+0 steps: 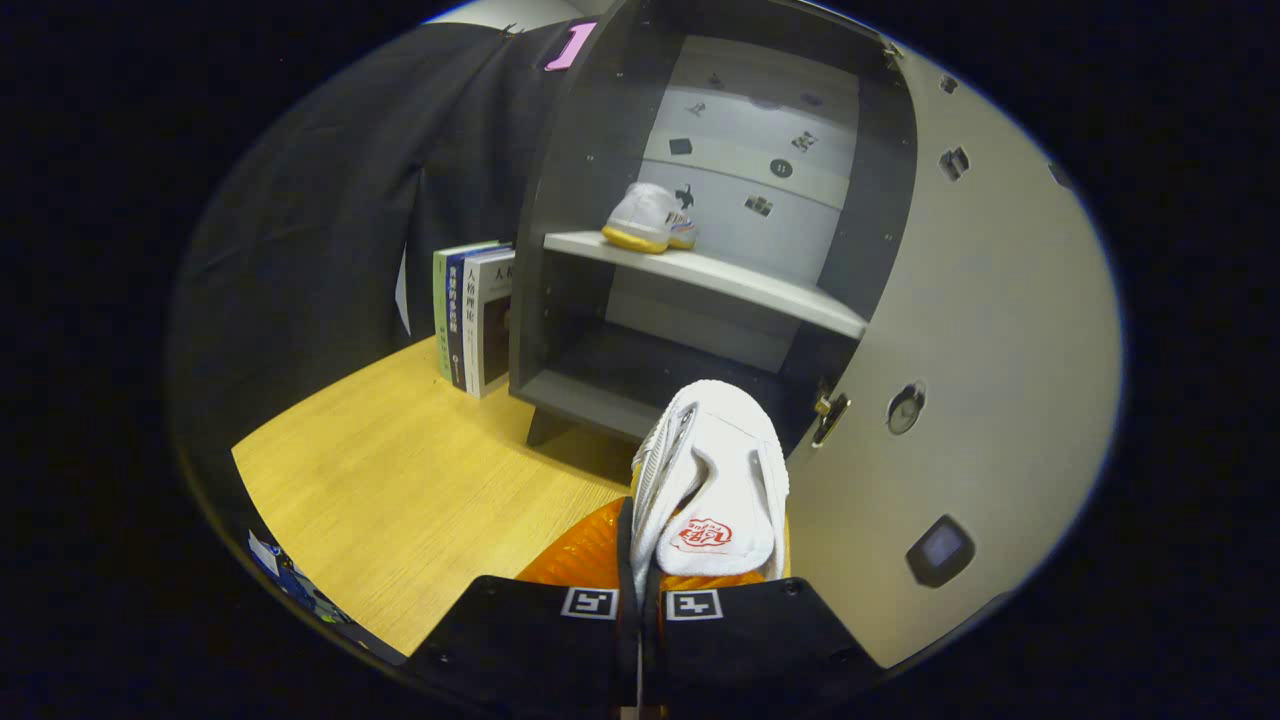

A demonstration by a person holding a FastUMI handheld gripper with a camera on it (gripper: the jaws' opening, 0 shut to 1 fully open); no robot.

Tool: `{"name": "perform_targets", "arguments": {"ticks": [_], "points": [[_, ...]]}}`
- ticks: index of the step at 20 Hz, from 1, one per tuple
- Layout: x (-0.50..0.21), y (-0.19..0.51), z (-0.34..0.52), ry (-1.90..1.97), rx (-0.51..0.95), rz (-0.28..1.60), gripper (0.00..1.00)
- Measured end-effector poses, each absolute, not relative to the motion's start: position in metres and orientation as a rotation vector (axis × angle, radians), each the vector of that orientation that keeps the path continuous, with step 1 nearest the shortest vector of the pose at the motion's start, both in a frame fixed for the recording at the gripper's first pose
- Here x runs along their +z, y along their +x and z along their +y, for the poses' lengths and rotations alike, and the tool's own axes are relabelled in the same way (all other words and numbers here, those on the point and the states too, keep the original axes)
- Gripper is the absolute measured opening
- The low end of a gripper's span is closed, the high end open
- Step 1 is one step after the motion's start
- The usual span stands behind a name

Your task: Open the shoe cabinet door, grab the shoes and put them into the shoe cabinet, then close the shoe cabinet door.

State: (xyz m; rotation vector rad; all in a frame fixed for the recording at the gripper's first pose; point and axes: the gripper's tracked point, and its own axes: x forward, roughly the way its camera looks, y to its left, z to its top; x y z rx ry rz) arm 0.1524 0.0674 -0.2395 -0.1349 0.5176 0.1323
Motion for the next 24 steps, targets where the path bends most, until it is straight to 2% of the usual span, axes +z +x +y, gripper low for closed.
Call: {"name": "perform_targets", "arguments": {"ticks": [8, 13, 18, 24], "points": [[-0.112, 0.222, 0.045, -0.086, 0.060, 0.346, 0.03], [-0.074, 0.300, 0.028, -0.052, 0.022, 0.290, 0.03], [-0.063, 0.378, 0.000, -0.040, -0.034, 0.312, 0.03], [-0.099, 0.455, -0.025, -0.016, -0.095, 0.388, 0.03]]}}
